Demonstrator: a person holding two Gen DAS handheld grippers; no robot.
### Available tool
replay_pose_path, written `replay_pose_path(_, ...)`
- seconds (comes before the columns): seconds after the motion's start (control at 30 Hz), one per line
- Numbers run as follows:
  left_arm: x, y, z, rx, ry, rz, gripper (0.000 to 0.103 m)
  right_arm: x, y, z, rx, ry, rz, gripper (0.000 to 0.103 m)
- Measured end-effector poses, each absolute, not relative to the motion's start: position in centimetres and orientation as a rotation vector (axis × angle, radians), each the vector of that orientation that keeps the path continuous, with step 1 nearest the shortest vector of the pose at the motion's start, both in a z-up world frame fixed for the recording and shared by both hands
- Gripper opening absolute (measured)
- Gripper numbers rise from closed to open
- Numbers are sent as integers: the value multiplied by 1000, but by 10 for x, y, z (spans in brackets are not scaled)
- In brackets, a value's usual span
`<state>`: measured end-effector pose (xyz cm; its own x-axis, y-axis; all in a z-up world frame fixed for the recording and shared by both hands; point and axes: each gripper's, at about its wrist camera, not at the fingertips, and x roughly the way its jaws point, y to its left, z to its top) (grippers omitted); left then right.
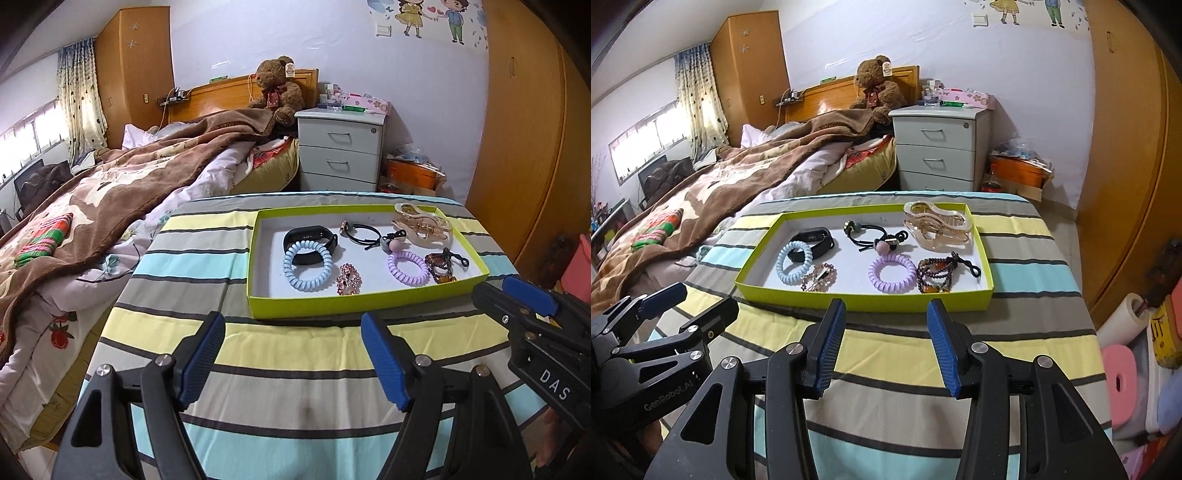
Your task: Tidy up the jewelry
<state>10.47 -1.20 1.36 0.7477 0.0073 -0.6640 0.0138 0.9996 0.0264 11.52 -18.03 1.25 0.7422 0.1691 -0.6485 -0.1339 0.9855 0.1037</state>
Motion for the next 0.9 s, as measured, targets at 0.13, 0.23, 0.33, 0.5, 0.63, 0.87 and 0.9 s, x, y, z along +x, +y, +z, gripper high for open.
replay_pose_path(0.13,102,-12,13,34,722,11,78,114,-180,12,51,711,168,47)
replay_pose_path(0.23,100,-11,13,21,725,12,78,110,-179,11,49,709,170,47)
replay_pose_path(0.33,99,-8,12,1,730,8,78,107,-179,10,53,711,171,47)
replay_pose_path(0.5,97,-6,9,1,741,12,78,103,-179,10,59,708,168,47)
replay_pose_path(0.63,94,-3,7,-11,746,14,78,101,-178,9,56,712,169,47)
replay_pose_path(0.87,92,-2,5,-16,751,12,80,100,-178,8,60,708,164,47)
replay_pose_path(0.9,92,-3,6,-15,750,11,80,100,-178,8,59,708,164,47)
